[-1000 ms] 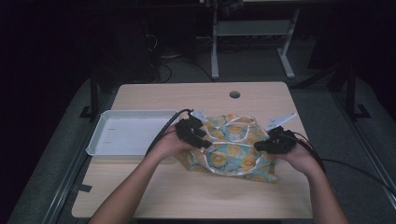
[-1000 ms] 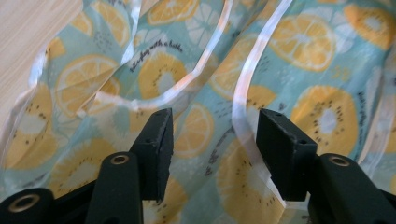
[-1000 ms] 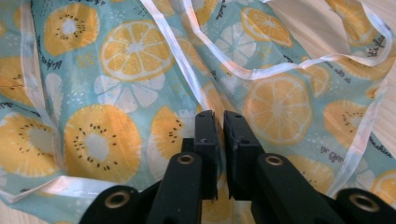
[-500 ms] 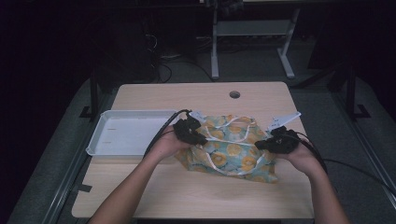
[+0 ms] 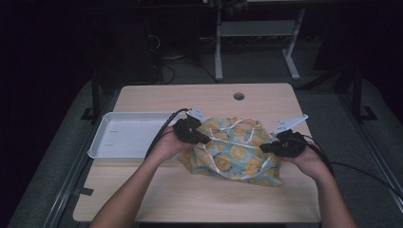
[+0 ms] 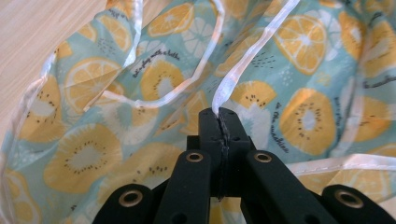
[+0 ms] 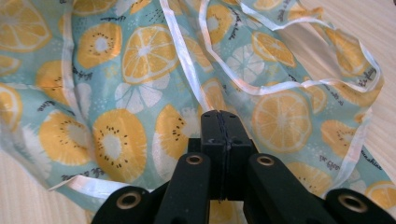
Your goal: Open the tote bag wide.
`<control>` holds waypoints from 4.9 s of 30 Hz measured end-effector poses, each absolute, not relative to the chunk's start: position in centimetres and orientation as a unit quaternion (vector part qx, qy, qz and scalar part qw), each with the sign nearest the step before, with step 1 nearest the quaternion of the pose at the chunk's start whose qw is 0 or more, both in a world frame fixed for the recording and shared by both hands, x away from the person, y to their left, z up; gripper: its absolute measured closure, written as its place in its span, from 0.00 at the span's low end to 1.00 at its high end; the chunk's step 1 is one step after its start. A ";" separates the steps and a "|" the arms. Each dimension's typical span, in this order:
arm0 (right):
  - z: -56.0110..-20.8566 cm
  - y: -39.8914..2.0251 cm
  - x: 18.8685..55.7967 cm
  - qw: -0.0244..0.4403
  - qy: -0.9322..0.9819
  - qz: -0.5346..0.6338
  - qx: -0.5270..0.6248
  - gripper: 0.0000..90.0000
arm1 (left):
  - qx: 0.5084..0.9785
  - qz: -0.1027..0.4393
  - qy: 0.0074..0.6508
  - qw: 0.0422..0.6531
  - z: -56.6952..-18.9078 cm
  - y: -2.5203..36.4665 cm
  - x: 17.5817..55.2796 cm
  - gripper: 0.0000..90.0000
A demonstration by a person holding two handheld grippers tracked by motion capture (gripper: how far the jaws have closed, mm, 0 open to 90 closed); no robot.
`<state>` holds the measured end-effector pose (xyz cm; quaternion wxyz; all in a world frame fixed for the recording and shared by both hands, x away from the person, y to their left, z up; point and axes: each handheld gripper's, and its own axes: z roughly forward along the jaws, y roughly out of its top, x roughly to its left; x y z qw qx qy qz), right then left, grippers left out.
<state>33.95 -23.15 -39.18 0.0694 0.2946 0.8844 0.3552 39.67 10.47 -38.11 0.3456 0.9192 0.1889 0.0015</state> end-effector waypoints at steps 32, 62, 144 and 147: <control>-37.6 -22.4 27.6 0.071 0.894 0.371 0.240 0.98 | 0.922 -0.026 0.153 0.355 -36.6 12.5 33.1 0.99; -41.7 -20.6 25.7 0.009 0.919 0.322 0.228 0.98 | 0.935 -0.068 0.134 0.322 -39.7 12.7 30.5 0.99; -39.1 -17.8 27.8 0.040 0.913 0.338 0.223 0.84 | 0.953 -0.036 0.171 0.246 -44.6 13.1 31.6 0.98; -38.5 -17.1 28.8 0.050 0.912 0.345 0.215 0.84 | 0.952 -0.039 0.176 0.248 -44.6 13.1 31.6 0.98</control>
